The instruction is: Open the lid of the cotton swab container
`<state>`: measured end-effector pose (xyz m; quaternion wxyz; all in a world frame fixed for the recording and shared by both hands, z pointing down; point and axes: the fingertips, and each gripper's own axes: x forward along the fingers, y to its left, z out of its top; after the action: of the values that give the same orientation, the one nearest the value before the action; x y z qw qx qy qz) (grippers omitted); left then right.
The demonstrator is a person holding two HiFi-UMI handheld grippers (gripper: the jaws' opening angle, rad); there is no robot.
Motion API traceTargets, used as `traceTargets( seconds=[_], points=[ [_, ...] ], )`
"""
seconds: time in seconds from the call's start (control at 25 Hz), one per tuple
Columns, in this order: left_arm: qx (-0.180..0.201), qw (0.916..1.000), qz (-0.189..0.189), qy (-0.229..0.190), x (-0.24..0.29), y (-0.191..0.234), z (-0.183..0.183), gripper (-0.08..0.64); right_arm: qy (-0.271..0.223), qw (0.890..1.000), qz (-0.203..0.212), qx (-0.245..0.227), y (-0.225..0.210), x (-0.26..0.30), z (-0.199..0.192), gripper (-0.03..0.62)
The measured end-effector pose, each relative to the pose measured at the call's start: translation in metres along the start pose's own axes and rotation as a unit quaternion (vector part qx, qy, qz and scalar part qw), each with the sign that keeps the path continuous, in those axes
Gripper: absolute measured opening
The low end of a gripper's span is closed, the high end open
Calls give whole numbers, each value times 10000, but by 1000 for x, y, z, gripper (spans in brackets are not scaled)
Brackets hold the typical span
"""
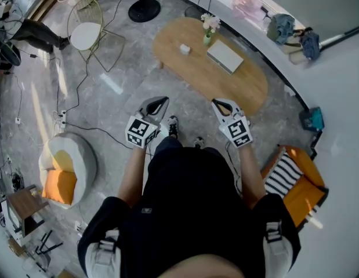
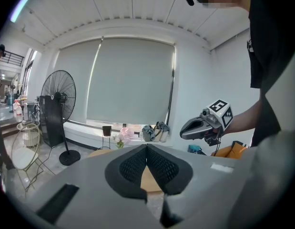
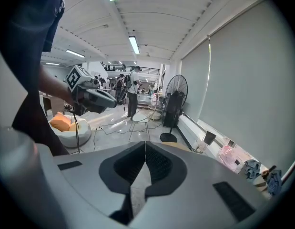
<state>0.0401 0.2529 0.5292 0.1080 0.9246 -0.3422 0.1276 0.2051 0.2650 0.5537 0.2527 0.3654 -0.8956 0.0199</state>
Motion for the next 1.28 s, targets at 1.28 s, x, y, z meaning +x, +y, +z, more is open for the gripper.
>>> traceTargets(
  seconds=[1.28],
  points=[
    [150, 9955, -933, 40, 66, 135, 29, 0, 722, 9970, -264, 33, -29, 115, 32, -3]
  ],
)
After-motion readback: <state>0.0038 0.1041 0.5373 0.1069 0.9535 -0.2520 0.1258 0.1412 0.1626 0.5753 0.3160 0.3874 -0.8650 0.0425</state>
